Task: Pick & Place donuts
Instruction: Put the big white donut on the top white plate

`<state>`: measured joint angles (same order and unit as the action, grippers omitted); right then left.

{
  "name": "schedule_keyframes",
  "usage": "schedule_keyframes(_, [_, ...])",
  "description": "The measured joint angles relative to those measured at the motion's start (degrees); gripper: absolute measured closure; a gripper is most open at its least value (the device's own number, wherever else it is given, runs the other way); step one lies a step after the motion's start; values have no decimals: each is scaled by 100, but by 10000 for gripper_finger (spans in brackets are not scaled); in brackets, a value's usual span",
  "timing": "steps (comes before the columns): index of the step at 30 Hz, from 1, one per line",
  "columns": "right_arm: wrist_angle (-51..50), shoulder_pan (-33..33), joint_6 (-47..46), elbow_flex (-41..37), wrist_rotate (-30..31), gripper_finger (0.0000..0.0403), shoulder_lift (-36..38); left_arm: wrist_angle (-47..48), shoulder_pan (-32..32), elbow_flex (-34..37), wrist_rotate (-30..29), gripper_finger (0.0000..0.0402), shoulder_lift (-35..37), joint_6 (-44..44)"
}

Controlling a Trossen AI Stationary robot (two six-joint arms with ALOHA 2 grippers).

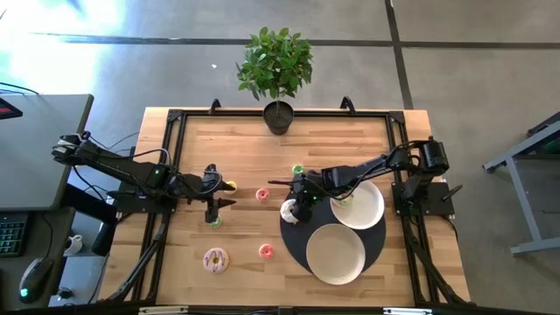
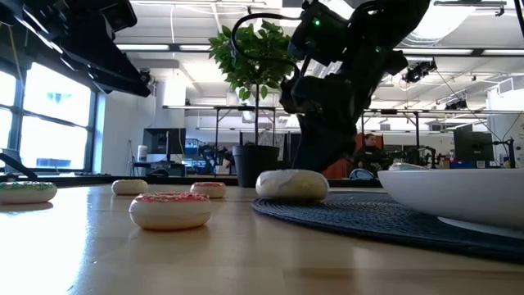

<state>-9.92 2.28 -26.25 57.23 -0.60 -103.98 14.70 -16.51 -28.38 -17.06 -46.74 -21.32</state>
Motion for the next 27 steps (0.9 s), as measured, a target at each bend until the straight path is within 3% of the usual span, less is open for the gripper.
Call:
schedule_keyframes(5, [-117,12,-183,4,-106,298,-110,26,0,0,-2,188,1,1])
schedule_keyframes(14, [205,35,-521,39,-305,390,-234,53,0,0,-16,188,2,1])
schedule_keyframes(18, [46,40,-497,202,-394,384,29,52,0,0,-17,188,2,0])
schedule_keyframes(21, [-353,46,-414,441,-379,384,420,53,0,0,-17,188,2,0])
schedule_keyframes(27, [-2308,115,-582,802,-83,395,1281,87,0,-4,-17,188,0,0])
